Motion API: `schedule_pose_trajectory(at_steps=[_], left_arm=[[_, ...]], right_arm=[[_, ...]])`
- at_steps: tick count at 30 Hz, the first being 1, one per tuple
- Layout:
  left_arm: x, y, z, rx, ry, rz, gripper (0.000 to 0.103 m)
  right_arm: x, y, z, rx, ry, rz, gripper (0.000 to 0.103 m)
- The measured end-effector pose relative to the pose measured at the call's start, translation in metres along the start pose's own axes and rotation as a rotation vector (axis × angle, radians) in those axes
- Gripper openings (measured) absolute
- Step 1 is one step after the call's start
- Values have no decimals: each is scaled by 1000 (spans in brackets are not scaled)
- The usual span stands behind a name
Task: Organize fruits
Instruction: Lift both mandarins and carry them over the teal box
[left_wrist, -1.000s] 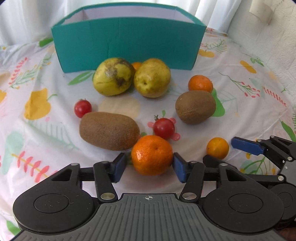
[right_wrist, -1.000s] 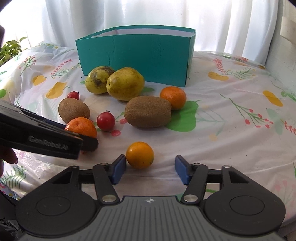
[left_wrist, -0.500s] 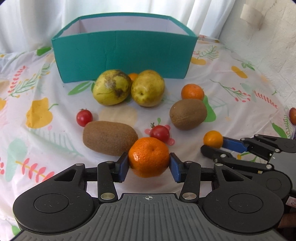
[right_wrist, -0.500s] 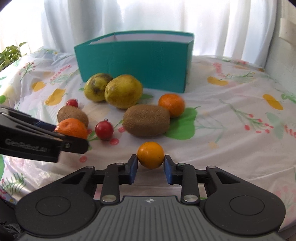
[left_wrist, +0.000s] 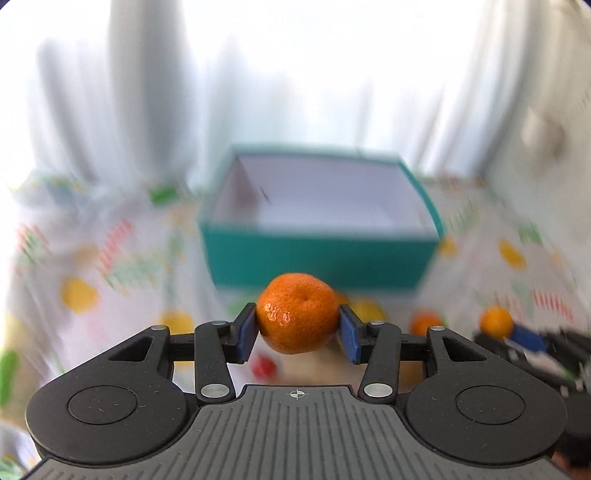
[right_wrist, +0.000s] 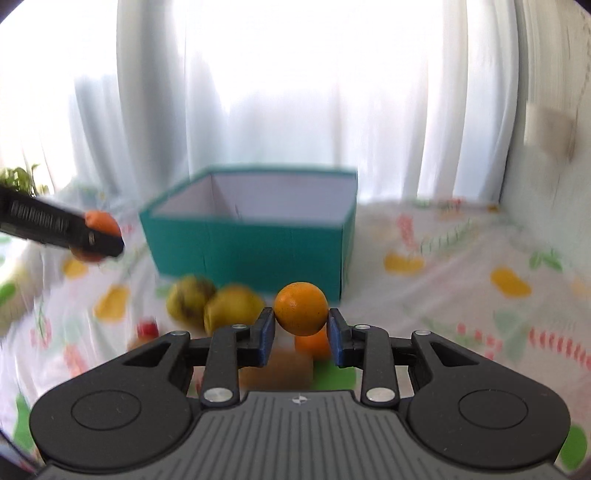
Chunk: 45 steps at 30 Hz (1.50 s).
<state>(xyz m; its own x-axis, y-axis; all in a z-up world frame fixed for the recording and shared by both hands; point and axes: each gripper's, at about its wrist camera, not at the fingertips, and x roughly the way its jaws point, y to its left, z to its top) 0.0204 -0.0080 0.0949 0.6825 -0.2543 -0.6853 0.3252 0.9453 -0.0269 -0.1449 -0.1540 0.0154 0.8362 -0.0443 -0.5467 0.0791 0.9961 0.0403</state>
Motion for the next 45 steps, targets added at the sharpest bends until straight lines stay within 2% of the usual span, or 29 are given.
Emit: schedule_pose_trajectory(at_steps=[4,6,9,12,15,19,34,45], left_arm=[[-18,6,47,-31,-115,71,51],[-24,8,70,-40,-160,77,51],[-26,8,99,-45,-210,76,51],[-9,5,110,-37,-226,150,51],[15,7,103,-45,-192,168,51],[41,14,94,-70,-127,147,51],[96,19,75,-34,-53,141,51],[139,27,63,-32,-6,128,51]], right_arm=[[1,2,34,11,-76,-6,30],[3,3,51,30,-106,0,30],[5,4,74,51,-152,13,30],[10,8,92,46,-206,-2,30],[19,8,99,55,-223,-20,30],[31,6,101,66,-220,-31,30],[77,14,93,93,-158,-81,30],[124,21,75,69,-99,-114,30]])
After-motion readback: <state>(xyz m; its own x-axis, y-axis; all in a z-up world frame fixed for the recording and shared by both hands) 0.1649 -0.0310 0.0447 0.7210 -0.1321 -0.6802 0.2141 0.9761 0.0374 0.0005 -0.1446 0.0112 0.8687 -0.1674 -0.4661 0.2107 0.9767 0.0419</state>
